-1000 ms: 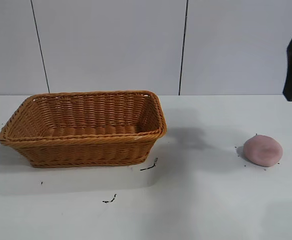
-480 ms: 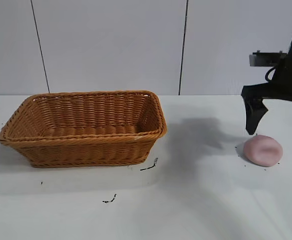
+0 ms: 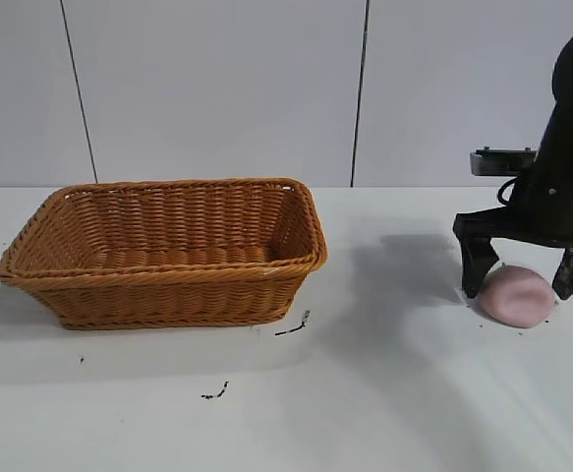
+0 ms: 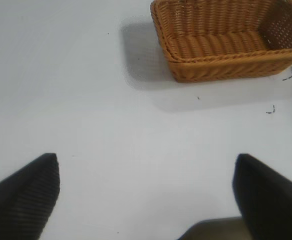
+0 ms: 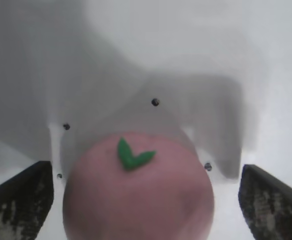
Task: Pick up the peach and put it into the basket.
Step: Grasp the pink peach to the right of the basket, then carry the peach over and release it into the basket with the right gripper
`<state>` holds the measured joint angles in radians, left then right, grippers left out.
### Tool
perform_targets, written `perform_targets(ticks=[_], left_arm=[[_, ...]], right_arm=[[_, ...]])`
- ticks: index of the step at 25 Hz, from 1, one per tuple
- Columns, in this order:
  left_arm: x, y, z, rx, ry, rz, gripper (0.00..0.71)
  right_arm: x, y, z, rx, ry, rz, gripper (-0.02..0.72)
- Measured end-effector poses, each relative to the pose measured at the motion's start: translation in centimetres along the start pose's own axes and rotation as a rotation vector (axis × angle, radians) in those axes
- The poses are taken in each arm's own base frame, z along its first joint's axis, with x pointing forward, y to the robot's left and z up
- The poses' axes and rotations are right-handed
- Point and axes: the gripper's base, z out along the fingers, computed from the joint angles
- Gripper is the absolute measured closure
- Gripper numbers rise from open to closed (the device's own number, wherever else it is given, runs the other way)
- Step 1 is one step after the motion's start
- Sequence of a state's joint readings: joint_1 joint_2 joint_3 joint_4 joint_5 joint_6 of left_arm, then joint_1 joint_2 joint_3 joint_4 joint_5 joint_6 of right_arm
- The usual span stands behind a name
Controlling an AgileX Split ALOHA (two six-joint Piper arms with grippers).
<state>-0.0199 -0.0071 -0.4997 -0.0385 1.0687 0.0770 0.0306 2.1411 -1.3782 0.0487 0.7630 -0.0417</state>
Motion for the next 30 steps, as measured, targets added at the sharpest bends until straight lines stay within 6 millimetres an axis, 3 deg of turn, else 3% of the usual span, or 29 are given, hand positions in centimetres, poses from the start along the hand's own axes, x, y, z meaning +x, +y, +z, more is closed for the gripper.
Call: perform_targets(ticks=[2,3,5,8,13,17,20,24,30], left_arm=[[0.0,0.0,0.0,0.0,0.0,0.0,0.018],[0.0,0.0,0.0,0.0,0.0,0.0,0.018],[0.0,0.0,0.0,0.0,0.0,0.0,0.018],[0.0,0.0,0.0,0.0,0.0,0.0,0.018],[0.0,0.0,0.0,0.0,0.0,0.0,0.018],[0.0,0.0,0.0,0.0,0.0,0.0,0.018],[0.0,0.0,0.0,0.0,0.0,0.0,0.018],[0.0,0.0,0.0,0.0,0.0,0.0,0.018],[0.0,0.0,0.0,0.0,0.0,0.0,0.018]], right_arm=[[0.0,0.0,0.0,-0.003,0.005,0.002,0.507],[-0.1,0.0,-0.2,-0.004,0.004,0.004,0.576],[-0.4,0.1,-0.9,-0.007,-0.004,0.003,0.638],[-1.3,0.2,-3.2,-0.009,-0.043,-0.008,0.666],[-4.3,0.6,-10.9,-0.01,-0.196,-0.028,0.67],[-5.8,2.1,-15.0,-0.013,-0.264,-0.064,0.672],[-6.9,4.5,-16.4,-0.024,-0.299,-0.114,0.678],[-7.9,9.3,-16.4,-0.052,-0.314,-0.208,0.678],[-7.5,18.8,-15.8,-0.117,-0.35,-0.39,0.678]])
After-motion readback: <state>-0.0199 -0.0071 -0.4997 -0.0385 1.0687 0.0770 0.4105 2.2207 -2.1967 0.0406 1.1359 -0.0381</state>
